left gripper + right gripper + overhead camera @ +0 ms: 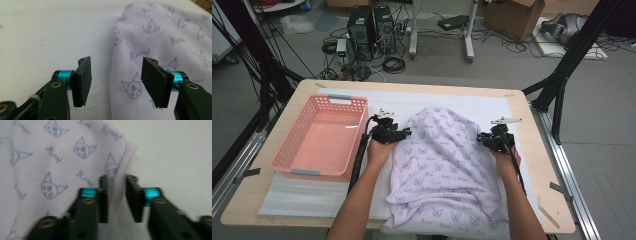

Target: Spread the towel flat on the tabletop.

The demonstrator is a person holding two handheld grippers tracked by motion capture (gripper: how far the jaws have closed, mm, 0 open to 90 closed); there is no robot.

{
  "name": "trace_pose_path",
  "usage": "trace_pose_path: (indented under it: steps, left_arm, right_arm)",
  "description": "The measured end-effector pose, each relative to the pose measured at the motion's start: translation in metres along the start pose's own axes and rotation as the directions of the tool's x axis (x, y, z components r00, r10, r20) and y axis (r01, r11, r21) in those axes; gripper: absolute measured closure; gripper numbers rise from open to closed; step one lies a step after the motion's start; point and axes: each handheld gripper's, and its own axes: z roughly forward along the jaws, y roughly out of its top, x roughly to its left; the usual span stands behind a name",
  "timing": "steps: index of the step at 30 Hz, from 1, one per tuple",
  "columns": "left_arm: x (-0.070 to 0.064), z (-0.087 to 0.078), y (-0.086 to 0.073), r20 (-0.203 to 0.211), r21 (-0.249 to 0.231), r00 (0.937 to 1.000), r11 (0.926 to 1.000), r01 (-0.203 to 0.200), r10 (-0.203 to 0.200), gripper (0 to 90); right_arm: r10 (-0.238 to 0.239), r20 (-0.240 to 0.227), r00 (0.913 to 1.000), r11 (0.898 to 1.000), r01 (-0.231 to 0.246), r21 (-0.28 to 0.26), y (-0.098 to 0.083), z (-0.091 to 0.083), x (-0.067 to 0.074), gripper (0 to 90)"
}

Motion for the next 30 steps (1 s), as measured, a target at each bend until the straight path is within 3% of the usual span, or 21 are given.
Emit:
trace_pose_path:
  steps: [2,4,5,7,12,16,22,30]
  left_arm:
    - [-0.006,0.005,-0.003,0.009,0.034,0.9992,0.9987,-0.039,0.039,47.4]
    - [-0.012,0.007,-0.004,-0.008,0.06,0.9961,0.9943,-0.087,0.088,56.4]
    - [-0.012,0.007,-0.004,-0.004,0.065,0.9954,0.9933,-0.096,0.096,72.1]
    - [-0.014,0.003,-0.003,-0.01,0.064,0.9948,0.9929,-0.101,0.102,85.4]
    - [-0.018,-0.013,0.003,-0.002,0.016,0.9932,0.993,-0.117,0.117,86.1]
    - [-0.026,-0.03,0.004,0.039,-0.017,0.9875,0.9882,-0.152,0.153,86.0]
    - [-0.04,-0.05,-0.014,0.09,-0.017,0.9741,0.9782,-0.207,0.208,85.8]
    - [-0.048,-0.07,-0.05,0.156,0.022,0.9663,0.9773,-0.211,0.205,85.0]
  right_arm:
    - [-0.003,-0.008,1.0,1.0,0.003,0.001,-0.001,-0.002,-0.002,86.4]
    - [0.017,-0.023,0.9996,1.0,-0.017,-0.014,-0.001,-0.008,-0.005,86.8]
    - [0.021,-0.023,0.9995,0.999,-0.022,-0.026,-0.001,-0.012,-0.007,86.9]
    - [0.018,-0.024,0.9996,0.999,-0.019,-0.048,-0.001,-0.02,-0.01,87.1]
    - [0.015,-0.015,0.9998,0.997,-0.016,-0.08,-0.01,-0.042,-0.021,87.5]
    - [0.011,-0.029,0.9995,0.995,-0.014,-0.095,-0.023,-0.062,-0.025,87.6]
    - [-0.028,-0.063,0.9976,0.996,0.022,-0.092,-0.052,-0.088,-0.017,87.6]
    - [-0.074,-0.101,0.9922,0.997,0.073,-0.018,-0.086,-0.101,-0.007,87.6]
